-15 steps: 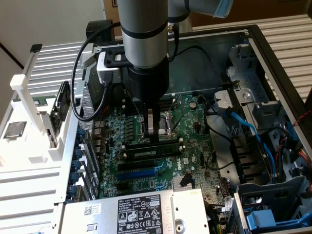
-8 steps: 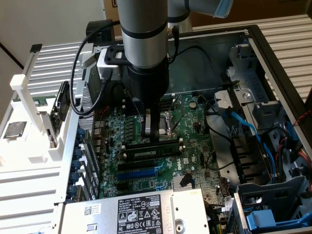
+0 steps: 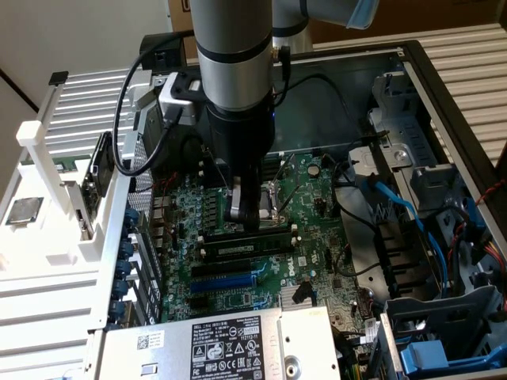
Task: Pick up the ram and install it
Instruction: 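Press down the ram until it locks into place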
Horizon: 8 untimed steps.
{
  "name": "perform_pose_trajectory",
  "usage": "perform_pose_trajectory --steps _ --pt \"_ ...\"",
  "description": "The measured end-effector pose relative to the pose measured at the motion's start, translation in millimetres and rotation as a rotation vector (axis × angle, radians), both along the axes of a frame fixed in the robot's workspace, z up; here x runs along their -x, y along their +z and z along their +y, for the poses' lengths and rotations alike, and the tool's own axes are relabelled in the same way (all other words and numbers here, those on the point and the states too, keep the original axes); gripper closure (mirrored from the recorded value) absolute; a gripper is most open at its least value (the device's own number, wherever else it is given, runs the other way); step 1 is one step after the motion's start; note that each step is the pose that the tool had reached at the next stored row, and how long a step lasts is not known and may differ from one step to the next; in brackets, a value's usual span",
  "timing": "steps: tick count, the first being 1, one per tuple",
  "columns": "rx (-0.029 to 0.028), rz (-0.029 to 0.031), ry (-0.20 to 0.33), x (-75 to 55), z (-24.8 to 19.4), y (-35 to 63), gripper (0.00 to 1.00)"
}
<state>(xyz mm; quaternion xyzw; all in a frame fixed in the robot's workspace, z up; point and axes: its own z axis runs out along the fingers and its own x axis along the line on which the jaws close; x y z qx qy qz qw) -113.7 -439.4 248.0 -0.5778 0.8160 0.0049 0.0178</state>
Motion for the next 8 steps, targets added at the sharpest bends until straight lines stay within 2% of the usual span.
perform_pose_trajectory --steps 8 --pt "-0.0056 -0.0001 -0.108 0.0 0.0 0.0 0.89"
